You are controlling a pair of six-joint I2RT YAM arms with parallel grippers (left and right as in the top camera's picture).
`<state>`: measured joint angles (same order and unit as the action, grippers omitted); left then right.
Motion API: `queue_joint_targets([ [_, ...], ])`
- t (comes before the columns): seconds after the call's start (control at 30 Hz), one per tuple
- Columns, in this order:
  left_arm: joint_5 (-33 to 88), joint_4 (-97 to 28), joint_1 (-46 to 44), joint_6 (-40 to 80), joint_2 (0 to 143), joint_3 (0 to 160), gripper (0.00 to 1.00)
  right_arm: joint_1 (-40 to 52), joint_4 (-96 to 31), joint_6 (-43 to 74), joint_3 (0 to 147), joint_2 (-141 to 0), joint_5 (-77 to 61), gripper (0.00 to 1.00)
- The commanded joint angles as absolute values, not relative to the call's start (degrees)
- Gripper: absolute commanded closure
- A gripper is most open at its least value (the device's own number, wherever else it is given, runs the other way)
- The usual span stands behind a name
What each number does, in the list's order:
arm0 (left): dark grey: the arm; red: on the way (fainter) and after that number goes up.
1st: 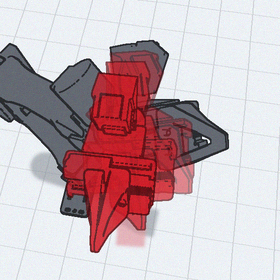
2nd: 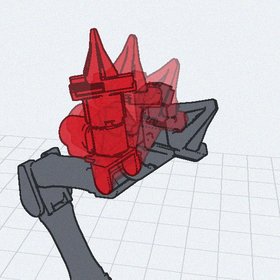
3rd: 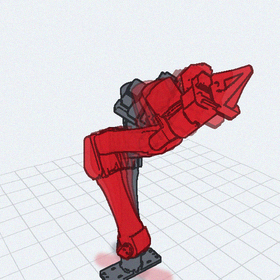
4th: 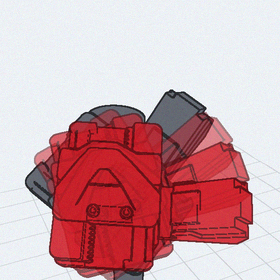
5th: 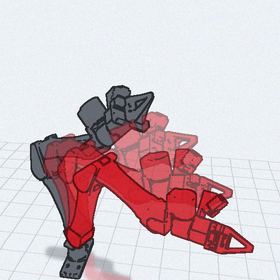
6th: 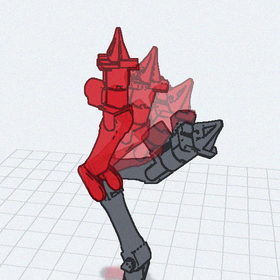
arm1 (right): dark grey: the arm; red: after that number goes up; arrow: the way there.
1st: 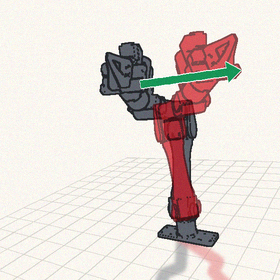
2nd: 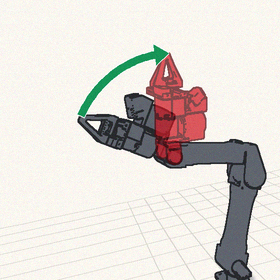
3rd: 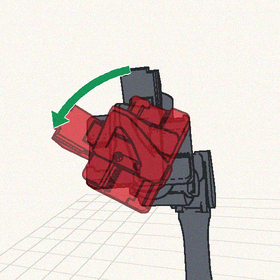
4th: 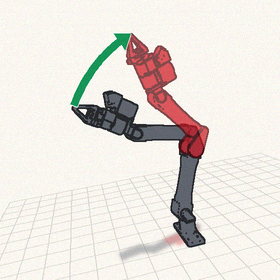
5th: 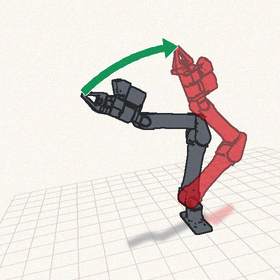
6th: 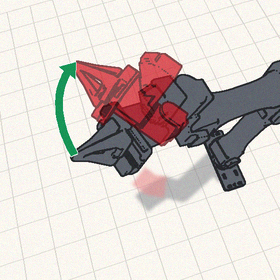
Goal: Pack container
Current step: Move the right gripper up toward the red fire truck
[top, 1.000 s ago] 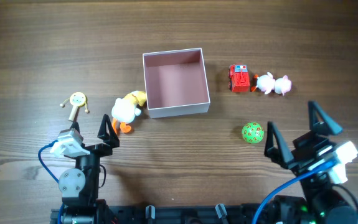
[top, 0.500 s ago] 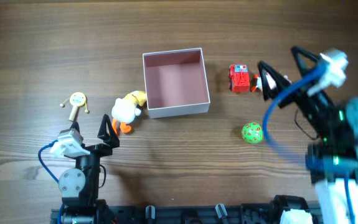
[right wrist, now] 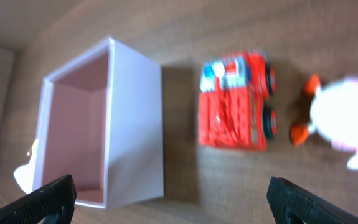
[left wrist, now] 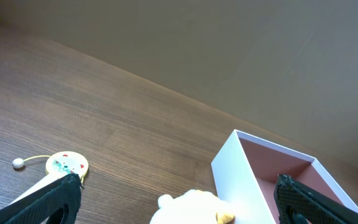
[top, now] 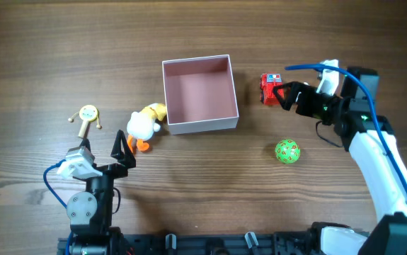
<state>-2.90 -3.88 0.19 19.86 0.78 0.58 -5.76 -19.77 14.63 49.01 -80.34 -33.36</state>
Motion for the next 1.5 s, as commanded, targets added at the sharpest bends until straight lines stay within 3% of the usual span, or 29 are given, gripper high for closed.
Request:
queue_joint_targets([
  [0.0, -2.39, -3.92, 0.6, 19.79, 0.16, 0.32, 0.0, -5.52, -21.61, 15.62, 50.46, -81.93, -33.28, 0.0],
  [0.2, -2.39, -3.92, 0.6, 19.79, 0.16, 0.32, 0.0, -5.63, -27.83, 12.21, 50.57, -81.87, -31.07, 0.0],
  [0.47, -2.39, -3.92, 0.6, 19.79, 0.16, 0.32, 0.0, -5.61, -50.89, 15.11, 56.6, -80.71, -6.24, 0.0],
  [0.7, -2.39, -3.92, 0.6, 19.79, 0.16, 0.32, 0.0, -4.05, -61.93, 15.55, 62.5, -78.39, -5.76, 0.0],
  [1.37, -2.39, -3.92, 0.6, 19.79, 0.16, 0.32, 0.0, 0.14, -57.14, 16.58, 62.63, -78.43, -5.76, 0.0],
  [1.47, -2.39, -3.9, 0.6, 19.79, 0.16, 0.32, 0.0, 0.16, -53.32, 16.78, 62.63, -78.43, -10.59, 0.0],
])
